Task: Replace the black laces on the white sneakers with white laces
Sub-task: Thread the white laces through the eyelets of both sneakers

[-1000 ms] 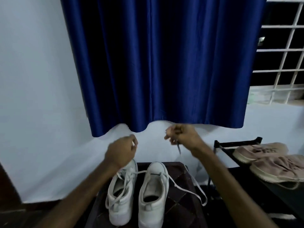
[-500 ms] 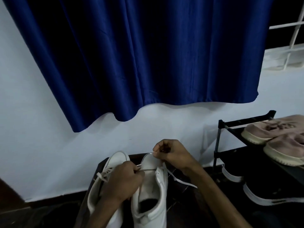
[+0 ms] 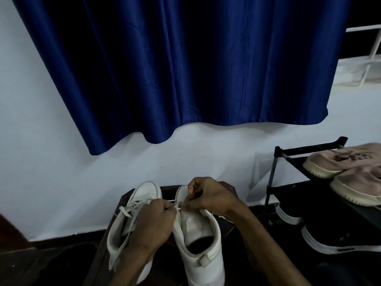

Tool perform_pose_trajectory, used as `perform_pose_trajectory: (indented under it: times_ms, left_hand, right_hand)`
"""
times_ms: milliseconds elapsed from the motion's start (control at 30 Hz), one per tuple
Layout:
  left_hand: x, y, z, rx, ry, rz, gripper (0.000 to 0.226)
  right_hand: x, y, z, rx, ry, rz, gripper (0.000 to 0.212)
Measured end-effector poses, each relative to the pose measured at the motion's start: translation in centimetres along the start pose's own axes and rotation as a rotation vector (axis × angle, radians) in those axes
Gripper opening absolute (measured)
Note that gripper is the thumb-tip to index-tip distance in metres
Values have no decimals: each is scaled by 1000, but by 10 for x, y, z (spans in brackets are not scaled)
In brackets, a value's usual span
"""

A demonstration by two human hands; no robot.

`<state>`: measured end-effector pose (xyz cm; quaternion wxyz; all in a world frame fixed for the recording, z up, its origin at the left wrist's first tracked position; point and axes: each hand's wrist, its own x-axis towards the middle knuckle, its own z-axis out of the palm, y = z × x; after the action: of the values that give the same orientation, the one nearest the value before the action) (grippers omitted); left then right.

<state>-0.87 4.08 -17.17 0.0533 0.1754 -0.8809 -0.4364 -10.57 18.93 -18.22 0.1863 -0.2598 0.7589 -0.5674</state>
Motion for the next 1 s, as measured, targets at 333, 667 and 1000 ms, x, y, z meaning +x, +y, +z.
perform_pose_trajectory:
  times_ms: [333,667,1000]
  left_hand:
    - [4,-15,11,-199,-43,-52,19]
    - [-12,-14,58,-213,255,125,9]
    - [-8,-14,48,-171,302,221,9]
  right_hand:
    - [3,2,2,-114,80,8,41]
    - [-16,-12,-19,-38,-12,84,18]
    - [-36,-14,1,-56,134,161,54]
